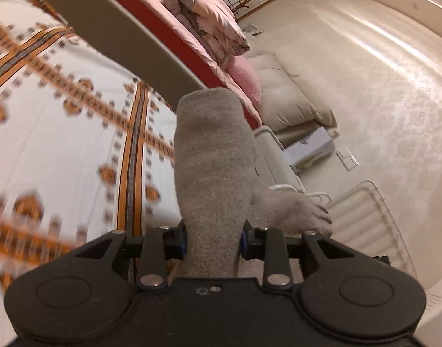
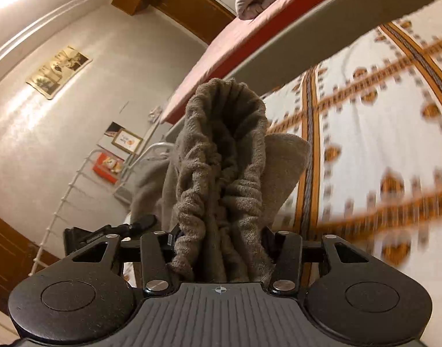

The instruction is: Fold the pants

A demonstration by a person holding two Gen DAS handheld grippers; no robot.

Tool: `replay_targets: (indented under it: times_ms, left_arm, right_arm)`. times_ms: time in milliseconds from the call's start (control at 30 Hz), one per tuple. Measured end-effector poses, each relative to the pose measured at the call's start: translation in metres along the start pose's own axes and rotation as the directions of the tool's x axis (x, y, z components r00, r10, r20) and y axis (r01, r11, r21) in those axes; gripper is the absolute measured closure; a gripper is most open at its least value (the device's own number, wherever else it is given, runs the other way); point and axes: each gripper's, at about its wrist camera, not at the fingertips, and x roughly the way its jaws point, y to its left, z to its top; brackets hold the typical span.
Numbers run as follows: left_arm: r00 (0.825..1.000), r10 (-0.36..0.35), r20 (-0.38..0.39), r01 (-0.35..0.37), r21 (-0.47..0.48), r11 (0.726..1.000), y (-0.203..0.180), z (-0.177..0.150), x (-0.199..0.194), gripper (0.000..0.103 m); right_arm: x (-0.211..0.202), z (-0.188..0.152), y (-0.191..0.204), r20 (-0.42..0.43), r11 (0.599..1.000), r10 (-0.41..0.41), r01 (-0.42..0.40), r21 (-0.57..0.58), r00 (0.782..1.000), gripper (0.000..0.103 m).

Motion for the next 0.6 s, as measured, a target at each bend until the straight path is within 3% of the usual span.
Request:
replay_targets:
  times_ms: [167,233,267,367,433,500,600]
  left_arm:
    - [0.997,0.080,-0.021,-0.080,0.024,0.997,0.024,0.022,0.043,0.082]
    - [0.979,0.192,-0.069,-0.189,0.041,0.981,0.042,0.021,0.062,0.069]
    - [0.985,0.163,-0.046,-0.160,0.077,0.984,0.046,0.015,0.062,0.068]
    - [0.992,0.125,-0.011,-0.124,0.103,0.987,0.047,0.005,0.050,0.068]
    - [0.989,0.146,-0.002,-0.145,0.103,0.984,0.044,0.000,0.039,0.062]
    - [0.982,0.188,0.005,-0.187,0.108,0.976,0.036,-0.007,0.026,0.058]
    - [0.973,0.229,0.001,-0.228,0.112,0.967,0.023,-0.020,0.005,0.054]
  right_arm:
    - [0.032,0.036,-0.036,-0.011,0.999,-0.043,0.043,0.028,0.999,0.055]
    - [0.049,0.034,-0.062,-0.062,0.988,-0.134,0.138,0.067,0.989,0.044]
    - [0.056,0.029,-0.076,-0.088,0.982,-0.163,0.171,0.083,0.983,0.045]
    - [0.048,0.023,-0.075,-0.047,0.991,-0.111,0.114,0.073,0.993,0.043]
    - [0.039,0.018,-0.070,-0.044,0.988,-0.140,0.143,0.054,0.989,0.041]
    - [0.027,0.010,-0.062,-0.029,0.985,-0.168,0.169,0.042,0.985,0.031]
    - [0.002,-0.009,-0.053,0.003,0.982,-0.181,0.180,0.063,0.984,0.030]
